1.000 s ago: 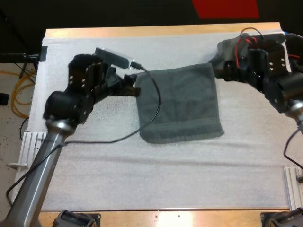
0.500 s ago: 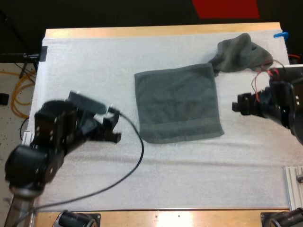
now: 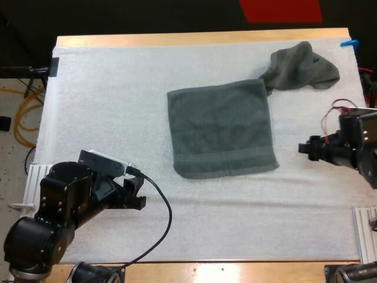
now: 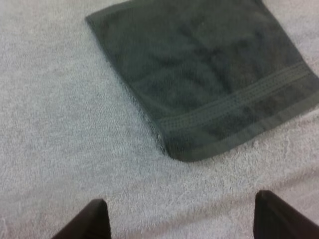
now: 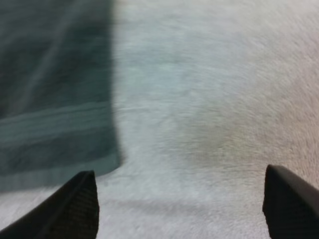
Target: Pick towel from pile fold and stack
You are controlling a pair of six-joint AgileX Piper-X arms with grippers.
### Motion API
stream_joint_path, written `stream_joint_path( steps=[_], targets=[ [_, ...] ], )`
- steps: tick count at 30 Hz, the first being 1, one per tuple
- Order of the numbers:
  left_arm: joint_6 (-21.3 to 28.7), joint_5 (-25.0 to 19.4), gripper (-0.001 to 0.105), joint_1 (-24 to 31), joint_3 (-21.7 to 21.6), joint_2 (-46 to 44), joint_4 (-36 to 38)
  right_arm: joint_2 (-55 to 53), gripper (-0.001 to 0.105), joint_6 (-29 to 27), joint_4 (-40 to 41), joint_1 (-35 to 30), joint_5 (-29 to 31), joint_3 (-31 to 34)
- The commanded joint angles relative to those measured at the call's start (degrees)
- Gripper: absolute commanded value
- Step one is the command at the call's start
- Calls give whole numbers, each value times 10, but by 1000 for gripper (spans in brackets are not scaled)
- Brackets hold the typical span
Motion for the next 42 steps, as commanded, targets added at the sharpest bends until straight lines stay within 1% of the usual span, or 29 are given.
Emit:
stream_joint_path(
  steps=[1, 2, 4, 6, 9, 15, 19, 22, 29, 35, 40, 42],
  targets=[
    [-6, 4, 59, 1, 3, -2, 0, 11, 66, -9, -17, -23, -26, 10],
    [-6, 4, 59, 1, 5, -2, 0, 18, 66, -9, -21, -36, -36, 15],
    [-6, 4, 59, 1, 9, -2, 0, 41, 66, -12, -29, -68, -76, 27],
    [-6, 5, 59, 1, 13, -2, 0, 62, 66, -12, -40, -87, -116, 36],
    [-6, 18, 59, 1, 14, -2, 0, 91, 66, -12, -68, -105, -176, 52],
    [-6, 26, 59, 1, 14, -2, 0, 167, 66, -10, -97, -118, -278, 69],
    [-6, 26, 59, 1, 14, -2, 0, 221, 66, -7, -114, -118, -335, 69],
    [-6, 30, 59, 1, 14, -2, 0, 252, 66, -4, -131, -118, -366, 69],
    [-6, 30, 59, 1, 14, -2, 0, 288, 66, 7, -149, -118, -409, 69],
    [-6, 30, 59, 1, 14, -2, 0, 291, 66, 24, -163, -93, -398, 69],
    [-6, 30, 59, 1, 14, -2, 0, 291, 66, 74, -204, -53, -347, 69],
    [-6, 30, 59, 1, 14, -2, 0, 292, 66, 97, -216, -42, -345, 69]
  ],
)
